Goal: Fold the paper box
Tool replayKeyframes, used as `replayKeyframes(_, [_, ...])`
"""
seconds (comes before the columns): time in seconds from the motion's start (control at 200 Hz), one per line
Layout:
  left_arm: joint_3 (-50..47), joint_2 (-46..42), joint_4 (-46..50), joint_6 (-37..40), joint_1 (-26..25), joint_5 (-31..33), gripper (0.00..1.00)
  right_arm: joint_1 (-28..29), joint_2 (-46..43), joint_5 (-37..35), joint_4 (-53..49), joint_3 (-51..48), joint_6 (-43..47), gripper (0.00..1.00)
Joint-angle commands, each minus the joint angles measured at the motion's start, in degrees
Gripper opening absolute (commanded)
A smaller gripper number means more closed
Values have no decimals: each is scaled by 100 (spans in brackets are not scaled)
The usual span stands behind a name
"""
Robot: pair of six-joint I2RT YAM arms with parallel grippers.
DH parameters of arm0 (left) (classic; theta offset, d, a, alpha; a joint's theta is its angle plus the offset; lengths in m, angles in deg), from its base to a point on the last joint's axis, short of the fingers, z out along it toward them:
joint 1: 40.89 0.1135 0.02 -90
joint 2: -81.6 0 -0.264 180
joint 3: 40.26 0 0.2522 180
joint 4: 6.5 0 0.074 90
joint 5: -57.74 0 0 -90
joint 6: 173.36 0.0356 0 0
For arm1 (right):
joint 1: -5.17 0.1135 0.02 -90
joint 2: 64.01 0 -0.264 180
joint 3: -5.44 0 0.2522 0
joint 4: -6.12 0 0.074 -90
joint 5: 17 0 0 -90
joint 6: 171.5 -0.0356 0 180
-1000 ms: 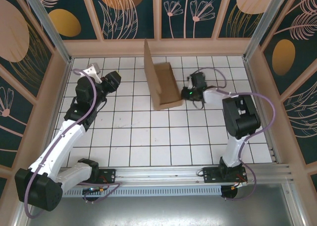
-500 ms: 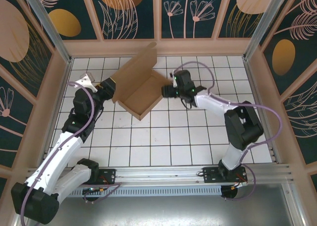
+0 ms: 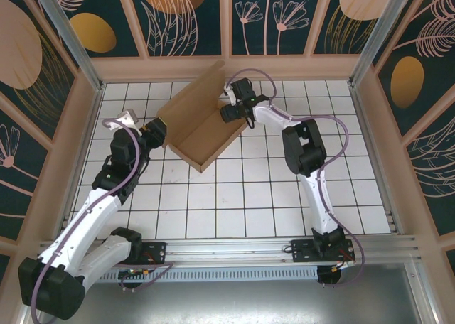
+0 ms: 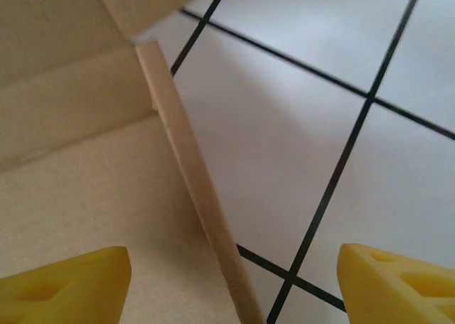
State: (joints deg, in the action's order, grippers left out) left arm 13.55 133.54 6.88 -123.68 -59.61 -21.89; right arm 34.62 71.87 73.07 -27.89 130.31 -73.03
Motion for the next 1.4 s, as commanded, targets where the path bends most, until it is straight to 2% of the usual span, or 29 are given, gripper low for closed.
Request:
replayKeyframes(0.0, [-16,4,21,159,-17,41,56,8,94,120,-472,370,320,68])
replayKeyframes(0.115, [7,85,-45,191,-12,-35,56,8,117,276,-542,262,268,58])
replayKeyframes(0.245, [11,191,-129,214,-15,-122,56,25,115,211,-507,46,226,37])
replayKeyframes(0.44, [-5,244,-172,191,-11,-235,56,126,-111,-69,-411,-400,186,24])
replayKeyframes(0.666, [46,220,-130,204,-13,-246,55,157,-650,-1286,-477,-1198,-25,8])
replayKeyframes(0.791, [62,237,-83,191,-11,-236,56,271,-1222,-2083,-488,-1971,-267,5])
replayKeyframes(0.931, [88,322,-111,149,-10,-330,56,378,-1666,-2398,-541,-2875,-511,4])
replayKeyframes(1.031, [119,395,-85,129,-10,-391,56,338,-1979,-2081,-345,-3509,-693,5])
replayKeyframes(1.086, [124,420,-85,127,-9,-413,56,265,-2159,-1719,-199,-3750,-799,11])
replayKeyframes(1.191, [159,462,-96,111,-13,-433,59,140,-2574,-1002,201,-4110,-974,35])
replayKeyframes(1.296, [220,568,-98,94,-12,-499,60,-150,-2912,-126,520,-4230,-1148,42])
replayKeyframes(1.391, [215,615,-124,69,-9,-558,60,-274,-2934,451,529,-4083,-1248,44])
